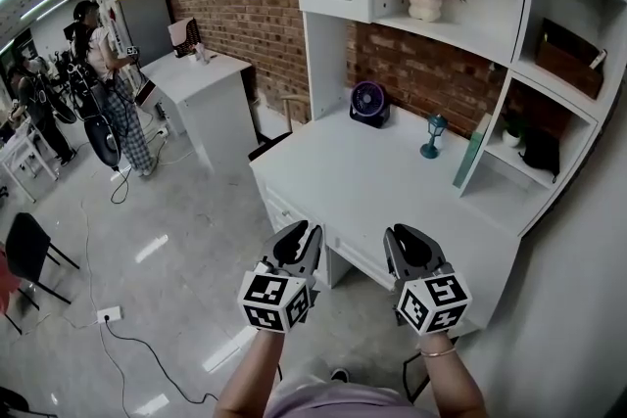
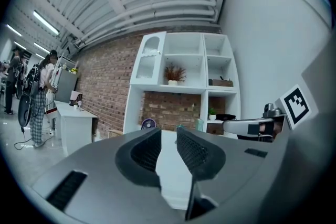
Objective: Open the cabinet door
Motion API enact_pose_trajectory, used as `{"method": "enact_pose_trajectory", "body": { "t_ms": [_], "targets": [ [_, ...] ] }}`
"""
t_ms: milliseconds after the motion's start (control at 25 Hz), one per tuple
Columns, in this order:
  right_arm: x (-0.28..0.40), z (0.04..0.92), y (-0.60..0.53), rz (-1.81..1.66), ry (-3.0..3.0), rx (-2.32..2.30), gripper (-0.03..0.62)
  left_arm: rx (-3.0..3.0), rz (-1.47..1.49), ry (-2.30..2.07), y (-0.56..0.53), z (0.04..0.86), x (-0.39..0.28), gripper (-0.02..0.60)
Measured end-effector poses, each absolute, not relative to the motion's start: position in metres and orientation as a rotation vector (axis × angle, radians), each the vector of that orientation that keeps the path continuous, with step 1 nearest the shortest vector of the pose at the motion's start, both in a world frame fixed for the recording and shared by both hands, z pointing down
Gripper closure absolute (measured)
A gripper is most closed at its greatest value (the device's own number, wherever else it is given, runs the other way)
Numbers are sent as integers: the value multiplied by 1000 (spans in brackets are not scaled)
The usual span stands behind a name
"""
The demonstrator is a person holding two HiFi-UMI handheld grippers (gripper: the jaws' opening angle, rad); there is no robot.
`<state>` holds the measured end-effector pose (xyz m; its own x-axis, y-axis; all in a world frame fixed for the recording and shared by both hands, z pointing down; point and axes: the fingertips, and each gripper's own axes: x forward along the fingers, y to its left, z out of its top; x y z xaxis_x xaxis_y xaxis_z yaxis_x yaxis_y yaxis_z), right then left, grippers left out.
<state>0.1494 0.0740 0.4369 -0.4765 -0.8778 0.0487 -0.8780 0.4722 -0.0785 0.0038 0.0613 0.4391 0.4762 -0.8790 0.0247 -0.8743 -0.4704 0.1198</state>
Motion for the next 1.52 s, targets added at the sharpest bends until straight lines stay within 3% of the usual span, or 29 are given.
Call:
{"method": "enact_pose_trajectory", "body": {
  "t_ms": [360, 1520],
  "targets": [
    [141, 425, 46, 121, -2721, 1579, 497, 2616, -107, -1559, 27, 423, -1, 499],
    [94, 328, -203, -158, -2643, 1791, 485, 2908, -251, -1340, -240, 321, -22, 477]
  ]
}}
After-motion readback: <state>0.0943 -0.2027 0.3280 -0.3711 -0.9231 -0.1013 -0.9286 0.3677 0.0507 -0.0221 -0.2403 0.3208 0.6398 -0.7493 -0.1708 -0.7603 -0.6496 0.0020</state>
